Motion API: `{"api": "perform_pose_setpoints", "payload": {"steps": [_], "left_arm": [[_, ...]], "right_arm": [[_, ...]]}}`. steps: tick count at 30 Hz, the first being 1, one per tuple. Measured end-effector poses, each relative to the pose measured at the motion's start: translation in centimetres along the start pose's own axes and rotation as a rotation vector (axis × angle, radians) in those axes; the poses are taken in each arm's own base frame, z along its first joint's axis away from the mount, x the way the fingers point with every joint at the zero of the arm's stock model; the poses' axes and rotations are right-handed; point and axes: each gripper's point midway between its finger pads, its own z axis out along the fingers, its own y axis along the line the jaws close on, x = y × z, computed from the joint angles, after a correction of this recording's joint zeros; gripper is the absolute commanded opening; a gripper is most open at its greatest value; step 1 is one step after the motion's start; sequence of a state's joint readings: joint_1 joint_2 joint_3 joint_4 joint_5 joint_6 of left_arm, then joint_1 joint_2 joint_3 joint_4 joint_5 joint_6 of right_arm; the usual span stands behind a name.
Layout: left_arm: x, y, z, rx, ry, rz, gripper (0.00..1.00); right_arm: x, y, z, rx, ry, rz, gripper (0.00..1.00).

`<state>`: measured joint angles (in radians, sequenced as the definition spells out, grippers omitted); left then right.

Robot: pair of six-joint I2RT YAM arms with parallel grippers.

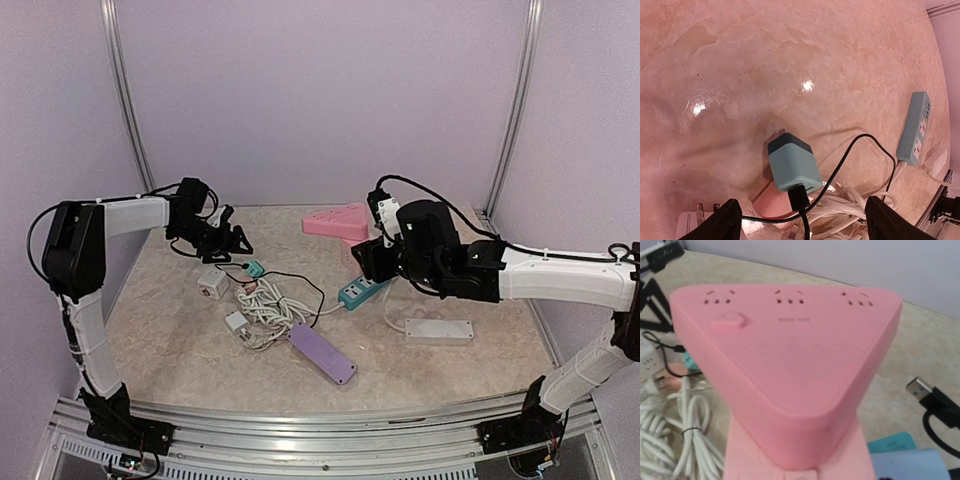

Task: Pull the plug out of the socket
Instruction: Place the plug at the center of the board, then remove the plug from the socket.

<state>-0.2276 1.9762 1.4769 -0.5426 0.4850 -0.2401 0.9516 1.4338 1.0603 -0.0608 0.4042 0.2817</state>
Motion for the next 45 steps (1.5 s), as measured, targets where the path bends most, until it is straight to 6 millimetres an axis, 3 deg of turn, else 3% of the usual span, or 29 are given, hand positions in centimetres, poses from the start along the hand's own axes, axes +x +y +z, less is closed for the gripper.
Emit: {"api": "perform_pose_setpoints", "payload": {"steps": [3, 7, 13, 18, 24, 33, 45], "left_arm": [[-0.9, -0.6, -2.1, -0.014, -0.060, 0.024, 0.96], [-2.4, -2.3, -6.2, 0.004, -0.172, 0.063, 0.99], [-4.0, -7.6, -12.2, 0.168, -0.317, 0.151, 0.99], [-2.3, -14.3, -14.5, 0.418, -0.304, 0.259, 0.99], [1.8, -20.8, -15.2, 0.690, -0.190, 0.373, 0.99], [4.6, -23.5, -17.0, 0.909, -0.077, 0.413, 0.98], [5.6, -24.1, -17.1, 0.976, -0.004, 0.396, 0.77]], "right_arm": [[0.0, 0.3, -0.4, -0.035, -0.021, -0.020, 0.00], [0.0, 0.9, -1.1, -0.081, -0.054, -0.063, 0.00], [-0.1, 3.0, -2.3, -0.148, -0.132, -0.161, 0.00], [0.0, 5.8, -3.5, -0.213, -0.201, -0.262, 0.00], [-1.8, 8.0, -4.8, -0.269, -0.299, -0.303, 0.00], [-2.3, 9.5, -5.0, -0.337, -0.344, -0.315, 0.00], [-1.7, 10.3, -4.9, -0.375, -0.337, -0.337, 0.00]]}}
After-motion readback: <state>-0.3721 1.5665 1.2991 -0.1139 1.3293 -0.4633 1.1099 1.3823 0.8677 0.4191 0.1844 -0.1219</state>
